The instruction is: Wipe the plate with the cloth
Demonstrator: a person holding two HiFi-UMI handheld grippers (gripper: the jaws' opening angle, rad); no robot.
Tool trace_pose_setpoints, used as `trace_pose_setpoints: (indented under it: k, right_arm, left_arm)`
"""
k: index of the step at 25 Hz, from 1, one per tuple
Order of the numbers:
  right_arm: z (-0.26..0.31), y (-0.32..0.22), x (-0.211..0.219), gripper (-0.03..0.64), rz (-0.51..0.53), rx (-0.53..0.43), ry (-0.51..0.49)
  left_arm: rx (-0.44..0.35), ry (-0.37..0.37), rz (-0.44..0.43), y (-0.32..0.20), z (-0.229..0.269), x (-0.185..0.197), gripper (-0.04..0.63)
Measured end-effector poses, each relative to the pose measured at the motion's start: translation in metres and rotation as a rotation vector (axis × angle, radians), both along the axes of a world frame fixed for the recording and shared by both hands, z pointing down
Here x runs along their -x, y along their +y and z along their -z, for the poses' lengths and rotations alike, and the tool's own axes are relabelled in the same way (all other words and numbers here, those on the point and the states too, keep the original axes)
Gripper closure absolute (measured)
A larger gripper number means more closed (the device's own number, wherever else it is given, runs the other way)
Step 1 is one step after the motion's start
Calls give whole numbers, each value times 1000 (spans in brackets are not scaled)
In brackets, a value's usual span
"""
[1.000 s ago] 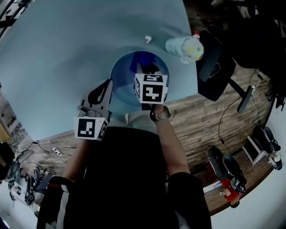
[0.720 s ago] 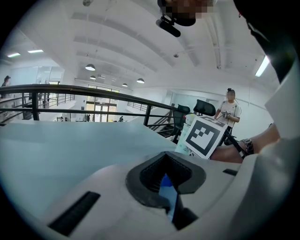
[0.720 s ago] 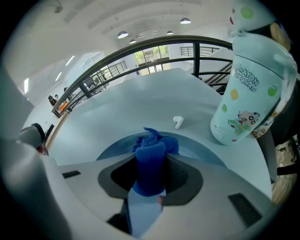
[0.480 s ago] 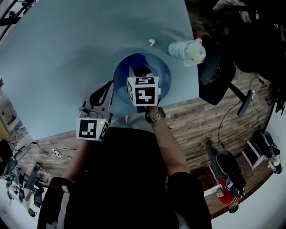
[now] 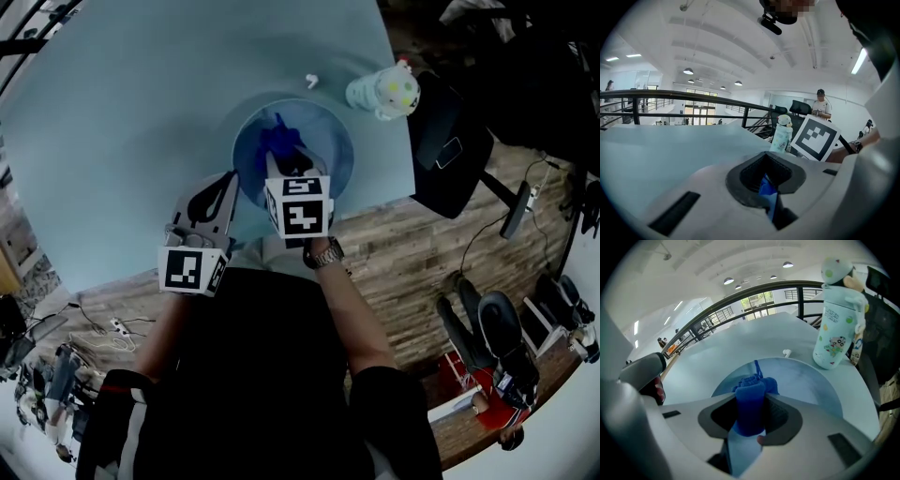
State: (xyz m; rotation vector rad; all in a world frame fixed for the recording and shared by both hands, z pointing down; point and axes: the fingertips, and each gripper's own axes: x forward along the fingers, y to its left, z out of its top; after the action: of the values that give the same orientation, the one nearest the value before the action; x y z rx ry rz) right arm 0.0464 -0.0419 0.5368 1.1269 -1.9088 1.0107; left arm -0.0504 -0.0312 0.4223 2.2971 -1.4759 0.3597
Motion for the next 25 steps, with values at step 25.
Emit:
trace_pose_setpoints:
  k: [25]
  right_arm:
    - [108,116,-52,497,-267,-365,-31]
  left_arm:
    - [-174,16,-121,94,62,-32,595]
